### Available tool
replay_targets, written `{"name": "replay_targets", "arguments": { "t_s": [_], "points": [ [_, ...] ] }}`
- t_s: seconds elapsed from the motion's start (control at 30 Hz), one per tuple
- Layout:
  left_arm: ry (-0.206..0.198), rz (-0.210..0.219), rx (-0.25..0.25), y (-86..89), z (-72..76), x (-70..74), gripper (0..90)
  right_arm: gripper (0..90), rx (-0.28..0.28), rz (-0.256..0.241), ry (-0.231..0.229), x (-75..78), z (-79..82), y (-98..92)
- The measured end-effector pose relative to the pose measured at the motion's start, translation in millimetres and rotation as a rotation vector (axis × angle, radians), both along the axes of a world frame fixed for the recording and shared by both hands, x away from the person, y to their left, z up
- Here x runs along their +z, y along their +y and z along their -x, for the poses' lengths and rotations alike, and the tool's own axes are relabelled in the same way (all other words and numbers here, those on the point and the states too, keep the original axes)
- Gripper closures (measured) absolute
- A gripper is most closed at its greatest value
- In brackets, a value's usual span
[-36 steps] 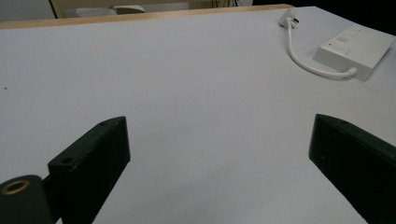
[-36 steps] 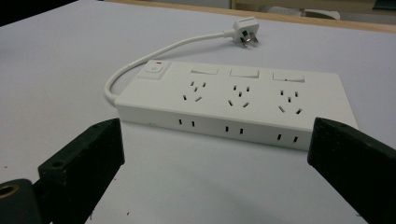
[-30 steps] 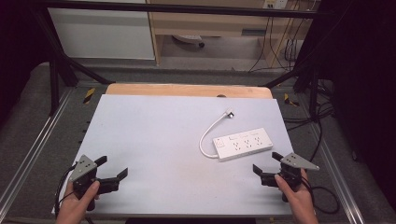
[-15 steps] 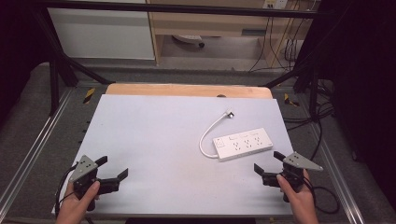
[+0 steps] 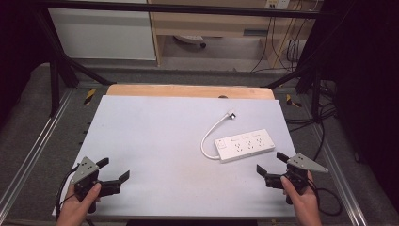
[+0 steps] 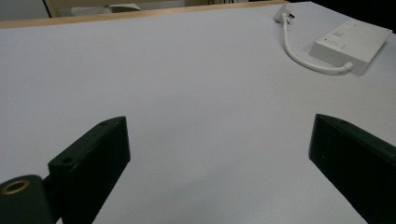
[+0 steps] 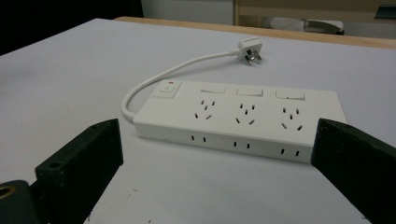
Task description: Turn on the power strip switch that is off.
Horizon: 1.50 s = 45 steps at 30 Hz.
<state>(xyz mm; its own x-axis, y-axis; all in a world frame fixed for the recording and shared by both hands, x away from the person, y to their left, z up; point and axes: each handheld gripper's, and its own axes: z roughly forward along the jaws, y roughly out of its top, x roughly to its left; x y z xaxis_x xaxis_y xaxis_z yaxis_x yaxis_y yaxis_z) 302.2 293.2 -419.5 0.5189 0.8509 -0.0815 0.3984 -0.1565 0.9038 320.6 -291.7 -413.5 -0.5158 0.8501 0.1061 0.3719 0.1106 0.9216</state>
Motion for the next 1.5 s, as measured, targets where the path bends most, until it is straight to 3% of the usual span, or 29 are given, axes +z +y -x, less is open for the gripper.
{"name": "replay_targets", "arguments": {
  "t_s": [0.5, 0.7, 0.9, 1.03, 1.37, 1.5],
  "points": [
    [0.002, -0.004, -0.002, -1.2, -0.7, -1.2, 5.5, 2.4, 0.007, 0.01, -0.01, 11.0, 4.4, 7.2],
    [0.006, -0.006, 0.0, -1.5, -1.0, -1.7, 5.5, 2.0, 0.01, -0.014, -0.018, 17.9, 5.3, 7.2],
    [0.004, -0.014, -0.001, -0.7, -0.8, -1.5, 5.5, 2.1, 0.009, -0.016, -0.029, 25.8, 2.5, 7.3],
    [0.004, -0.015, -0.001, -0.8, -1.2, -2.1, 5.4, 2.9, -0.008, -0.004, -0.009, 27.6, -2.0, 9.2],
    [0.009, -0.02, -0.002, -1.5, -1.6, -2.6, 5.5, 2.7, 0.018, 0.028, -0.001, 33.6, -11.5, 17.6],
    [0.009, -0.024, -0.006, -2.4, -1.2, -2.7, 5.5, 2.6, 0.02, 0.02, -0.002, 36.5, -12.9, 18.0]
  ]
}}
